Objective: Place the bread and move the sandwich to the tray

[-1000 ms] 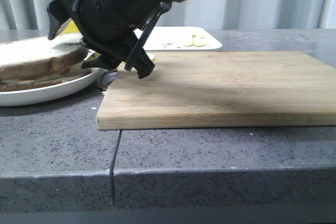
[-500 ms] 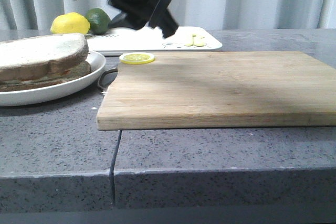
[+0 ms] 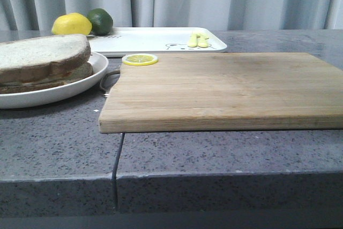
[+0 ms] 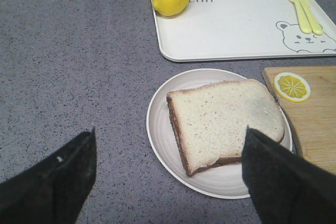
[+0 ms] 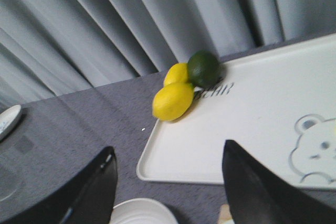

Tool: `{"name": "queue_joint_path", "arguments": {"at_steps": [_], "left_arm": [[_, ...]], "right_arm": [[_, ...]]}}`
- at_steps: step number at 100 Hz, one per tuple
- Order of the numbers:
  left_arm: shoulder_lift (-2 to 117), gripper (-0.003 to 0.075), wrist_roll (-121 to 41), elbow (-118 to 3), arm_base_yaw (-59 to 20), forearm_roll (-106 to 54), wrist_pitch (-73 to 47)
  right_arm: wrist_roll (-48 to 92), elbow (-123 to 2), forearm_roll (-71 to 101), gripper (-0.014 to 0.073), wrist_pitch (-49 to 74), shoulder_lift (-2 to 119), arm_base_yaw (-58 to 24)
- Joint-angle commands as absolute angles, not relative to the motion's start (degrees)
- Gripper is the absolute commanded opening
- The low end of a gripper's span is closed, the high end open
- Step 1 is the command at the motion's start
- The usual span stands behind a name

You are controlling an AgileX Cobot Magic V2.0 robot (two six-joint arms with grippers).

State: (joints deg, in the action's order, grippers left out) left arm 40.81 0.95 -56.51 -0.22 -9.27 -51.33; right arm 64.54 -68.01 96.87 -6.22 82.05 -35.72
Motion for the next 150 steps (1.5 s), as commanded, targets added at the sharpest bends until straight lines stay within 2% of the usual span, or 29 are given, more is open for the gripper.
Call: {"name": "queue_joint_path", "arguments": {"at_steps": [1,14,60,91,112,150], "left_arm": [[41.1,0.0534,1.1,-58.4,-0.5,-9.8,-47.5],[41.1,0.0534,1.1,-58.4,-0.5,-9.8,-47.5],[41.1,0.0534,1.1,-58.4,-0.5,-9.8,-47.5],[41.1,0.0534,1.1,-58.4,-0.5,-9.8,-47.5],[41.1,0.0534,1.1,-58.4,-0.5,-9.8,-47.5],[41.1,0.0534,1.1,-58.4,-0.5,-9.8,-47.5]], "right_arm": [[66.0,-66.6,89.7,0.0451,-6.9,75.4,-33.4],[62.4,-61.1,79.5,0.0451,-5.9,68.3,-29.4],[30.6,-42.3,38.5,0.0451,-2.9,43.4,-13.1],[14.3,-37.6,14.5,0.0451,10.0,34.4,-2.5],[4.3,-33.5,1.3,0.0451,10.9,28.4,-1.4],[3.2,-27.2,0.7,0.0451,9.4,20.5,-1.4]]}}
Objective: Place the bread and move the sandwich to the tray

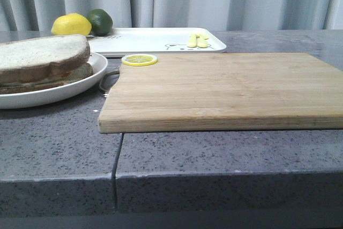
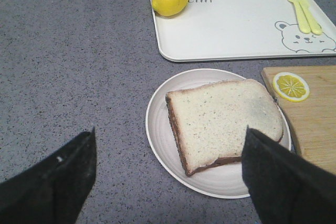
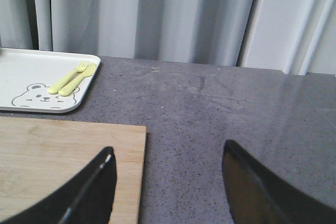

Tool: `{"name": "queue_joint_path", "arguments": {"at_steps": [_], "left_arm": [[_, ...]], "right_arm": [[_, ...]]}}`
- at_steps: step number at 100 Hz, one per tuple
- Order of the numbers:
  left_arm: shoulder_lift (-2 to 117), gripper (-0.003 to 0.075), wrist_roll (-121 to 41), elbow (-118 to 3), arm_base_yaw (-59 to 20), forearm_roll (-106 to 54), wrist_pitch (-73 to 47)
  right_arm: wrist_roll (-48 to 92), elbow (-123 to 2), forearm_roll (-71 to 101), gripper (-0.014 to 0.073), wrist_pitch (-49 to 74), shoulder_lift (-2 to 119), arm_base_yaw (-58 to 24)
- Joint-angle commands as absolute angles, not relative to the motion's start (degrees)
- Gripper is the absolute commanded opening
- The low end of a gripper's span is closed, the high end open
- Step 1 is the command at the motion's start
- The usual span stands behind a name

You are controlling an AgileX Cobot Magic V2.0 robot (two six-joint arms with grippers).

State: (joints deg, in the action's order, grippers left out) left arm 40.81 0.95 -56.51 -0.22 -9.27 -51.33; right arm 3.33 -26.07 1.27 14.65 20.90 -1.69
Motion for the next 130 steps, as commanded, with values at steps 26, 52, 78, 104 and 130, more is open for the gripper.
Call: {"name": "queue_joint_path", "arguments": {"at_steps": [26,52,78,104,130], "left_arm": [[41.1,0.0534,1.1,-58.4,-0.5,-9.8,-47.5],[41.1,0.0534,1.1,-58.4,-0.5,-9.8,-47.5],[41.1,0.0534,1.1,-58.4,-0.5,-9.8,-47.5],[41.1,0.0534,1.1,-58.4,-0.5,-9.8,-47.5],[41.1,0.0534,1.1,-58.4,-0.5,-9.8,-47.5]], "right_arm": [[3.2,-27.2,0.7,0.0451,8.2,20.5,-1.4],[3.2,-27.2,0.7,0.0451,8.1,20.5,-1.4],[3.2,-27.2,0.7,0.0451,7.5,20.5,-1.4],[3.2,-27.2,0.7,0.0451,7.5,20.5,-1.4],[3.2,-27.2,0.7,0.0451,7.5,20.5,-1.4]]}}
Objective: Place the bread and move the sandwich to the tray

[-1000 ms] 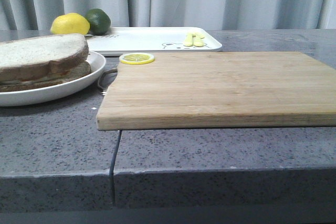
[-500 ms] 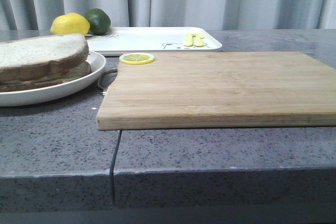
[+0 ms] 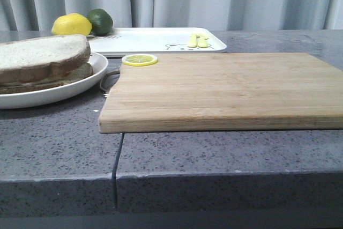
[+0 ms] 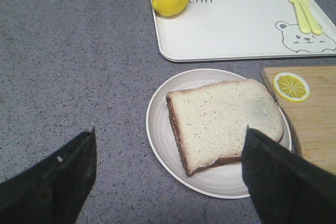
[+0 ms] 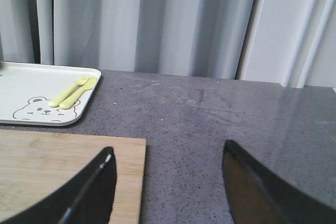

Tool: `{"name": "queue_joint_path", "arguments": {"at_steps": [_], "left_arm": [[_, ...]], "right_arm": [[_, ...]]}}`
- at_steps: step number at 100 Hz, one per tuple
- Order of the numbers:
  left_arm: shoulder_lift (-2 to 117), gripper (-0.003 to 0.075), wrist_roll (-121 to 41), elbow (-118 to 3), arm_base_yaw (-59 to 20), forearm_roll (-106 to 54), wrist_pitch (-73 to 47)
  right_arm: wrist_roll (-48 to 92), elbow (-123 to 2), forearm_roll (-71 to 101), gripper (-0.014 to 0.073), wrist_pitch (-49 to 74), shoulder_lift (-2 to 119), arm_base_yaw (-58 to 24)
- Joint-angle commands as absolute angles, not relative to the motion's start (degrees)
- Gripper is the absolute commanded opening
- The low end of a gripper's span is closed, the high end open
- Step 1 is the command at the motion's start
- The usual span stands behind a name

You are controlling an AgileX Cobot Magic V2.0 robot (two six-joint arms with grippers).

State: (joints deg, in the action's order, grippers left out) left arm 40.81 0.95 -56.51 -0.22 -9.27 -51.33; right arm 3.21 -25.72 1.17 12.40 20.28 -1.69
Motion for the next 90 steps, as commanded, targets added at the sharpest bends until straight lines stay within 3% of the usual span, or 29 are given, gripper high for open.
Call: {"name": "queue_joint_path", "arguments": {"at_steps": [1,38,90], "left_arm": [[41.1,0.0534,1.1,-58.4,-0.5,-9.8,-47.5],[42.4,0.0534,2.6,-58.4,-0.5,-9.9,-46.4],[57.2,0.0534,7.4,-58.4,-0.5,-7.7,-42.8]], "right_arm": [[3.2,-27.2,0.7,0.0451,7.5,20.5,-1.4],[3.2,-27.2,0.7,0.0451,7.5,20.5,-1.4],[3.2,-27.2,0.7,0.0451,7.5,20.5,-1.4]]}}
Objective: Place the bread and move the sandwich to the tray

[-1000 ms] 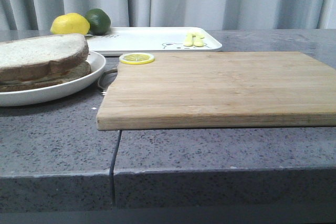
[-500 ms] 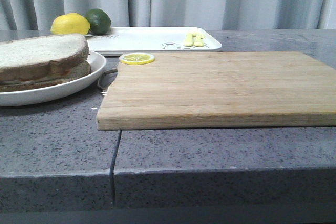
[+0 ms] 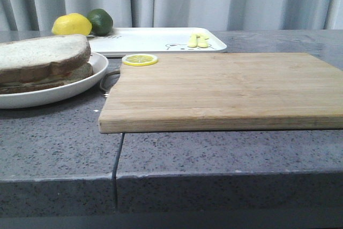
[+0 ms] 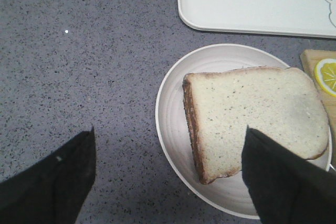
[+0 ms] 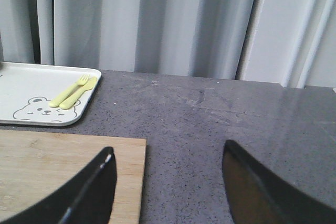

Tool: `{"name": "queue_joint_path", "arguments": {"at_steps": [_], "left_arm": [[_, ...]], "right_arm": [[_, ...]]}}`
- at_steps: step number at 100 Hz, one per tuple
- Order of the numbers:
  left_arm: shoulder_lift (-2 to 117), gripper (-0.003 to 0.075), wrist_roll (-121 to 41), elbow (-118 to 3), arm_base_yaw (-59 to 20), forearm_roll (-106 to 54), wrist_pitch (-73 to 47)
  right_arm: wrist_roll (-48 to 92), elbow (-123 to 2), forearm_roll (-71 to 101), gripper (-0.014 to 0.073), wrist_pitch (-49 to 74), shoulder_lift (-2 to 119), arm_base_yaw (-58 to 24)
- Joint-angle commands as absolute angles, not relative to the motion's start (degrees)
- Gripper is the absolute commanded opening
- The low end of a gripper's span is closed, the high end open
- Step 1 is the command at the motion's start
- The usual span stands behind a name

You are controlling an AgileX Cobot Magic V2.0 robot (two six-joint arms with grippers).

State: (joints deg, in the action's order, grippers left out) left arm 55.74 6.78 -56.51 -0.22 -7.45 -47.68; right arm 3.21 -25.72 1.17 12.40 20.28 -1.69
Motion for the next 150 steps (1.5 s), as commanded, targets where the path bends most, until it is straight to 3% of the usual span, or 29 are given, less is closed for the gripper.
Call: {"name": "queue_joint_path", "arguments": {"at_steps": [1,30,65,150], "left_arm": [[57.5,0.0534,7.4,-58.4,-0.5,-7.6,-42.7],[62.8,0.0531,7.4,-58.4,-0.5,-5.9,-41.2],[68.9,0.0440,7.4,-58.4,-0.5,-5.8,-40.5],[79.7,0.0440,7.4,-58.4,-0.5,-7.9,-38.2]], "right_arm": [[3.2,-27.2,0.7,0.0451,7.5,20.5,-1.4],[3.2,-27.2,0.7,0.0451,7.9,20.5,-1.4],[3.2,-27.2,0.7,0.0451,8.0,20.5,-1.4],[3.2,-27.2,0.7,0.0451,8.0,20.5,-1.4]]}}
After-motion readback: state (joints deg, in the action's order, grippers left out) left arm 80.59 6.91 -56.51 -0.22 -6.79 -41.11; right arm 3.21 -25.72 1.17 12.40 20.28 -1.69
